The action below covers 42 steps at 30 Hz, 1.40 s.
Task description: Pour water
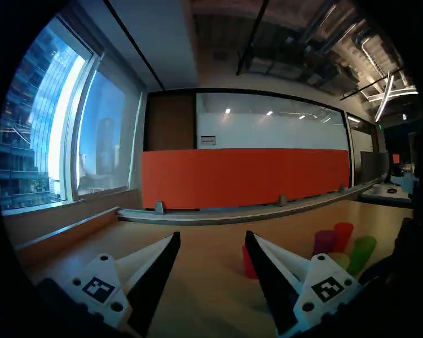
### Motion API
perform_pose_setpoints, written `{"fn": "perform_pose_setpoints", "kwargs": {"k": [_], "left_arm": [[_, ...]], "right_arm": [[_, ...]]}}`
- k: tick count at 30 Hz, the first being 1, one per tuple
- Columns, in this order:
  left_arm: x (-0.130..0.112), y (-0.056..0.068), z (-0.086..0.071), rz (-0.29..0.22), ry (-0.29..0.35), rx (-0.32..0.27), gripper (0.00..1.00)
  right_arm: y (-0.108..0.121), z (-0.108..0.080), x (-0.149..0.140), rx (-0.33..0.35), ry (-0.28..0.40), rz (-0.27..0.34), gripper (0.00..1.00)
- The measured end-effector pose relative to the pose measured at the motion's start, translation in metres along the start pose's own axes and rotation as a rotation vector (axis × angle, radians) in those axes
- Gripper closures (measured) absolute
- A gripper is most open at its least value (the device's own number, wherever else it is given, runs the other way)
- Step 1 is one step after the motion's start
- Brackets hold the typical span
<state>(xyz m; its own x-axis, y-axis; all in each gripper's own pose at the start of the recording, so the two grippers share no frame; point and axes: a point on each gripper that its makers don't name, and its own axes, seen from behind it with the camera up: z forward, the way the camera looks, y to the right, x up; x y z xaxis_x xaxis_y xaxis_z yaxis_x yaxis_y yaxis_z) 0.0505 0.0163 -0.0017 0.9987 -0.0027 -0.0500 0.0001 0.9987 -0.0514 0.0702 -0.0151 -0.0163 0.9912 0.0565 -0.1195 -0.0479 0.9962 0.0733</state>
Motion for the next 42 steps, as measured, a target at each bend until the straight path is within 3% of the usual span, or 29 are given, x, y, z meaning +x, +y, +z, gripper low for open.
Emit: {"fn": "perform_pose_setpoints", "kwargs": {"k": [6,12,24,42], "left_arm": [[-0.005,-0.002,0.002,0.046,0.012,0.033,0.15],[-0.010,-0.005,0.002,0.060,0.022,0.060,0.15],[-0.039,-0.012,0.002,0.029,-0.007,0.080,0.15],[-0.052,-0.015,0.002,-0.014,-0.032,0.077,0.15]], "right_arm": [[0.011,-0.003,-0.017,-0.029,-0.034,0.005,0.00],[0.016,-0.005,-0.020,-0.036,-0.047,0.009,0.01],[0.021,-0.006,-0.021,-0.055,-0.070,0.013,0.01],[0.017,-0.005,-0.019,-0.051,-0.074,0.020,0.01]]}}
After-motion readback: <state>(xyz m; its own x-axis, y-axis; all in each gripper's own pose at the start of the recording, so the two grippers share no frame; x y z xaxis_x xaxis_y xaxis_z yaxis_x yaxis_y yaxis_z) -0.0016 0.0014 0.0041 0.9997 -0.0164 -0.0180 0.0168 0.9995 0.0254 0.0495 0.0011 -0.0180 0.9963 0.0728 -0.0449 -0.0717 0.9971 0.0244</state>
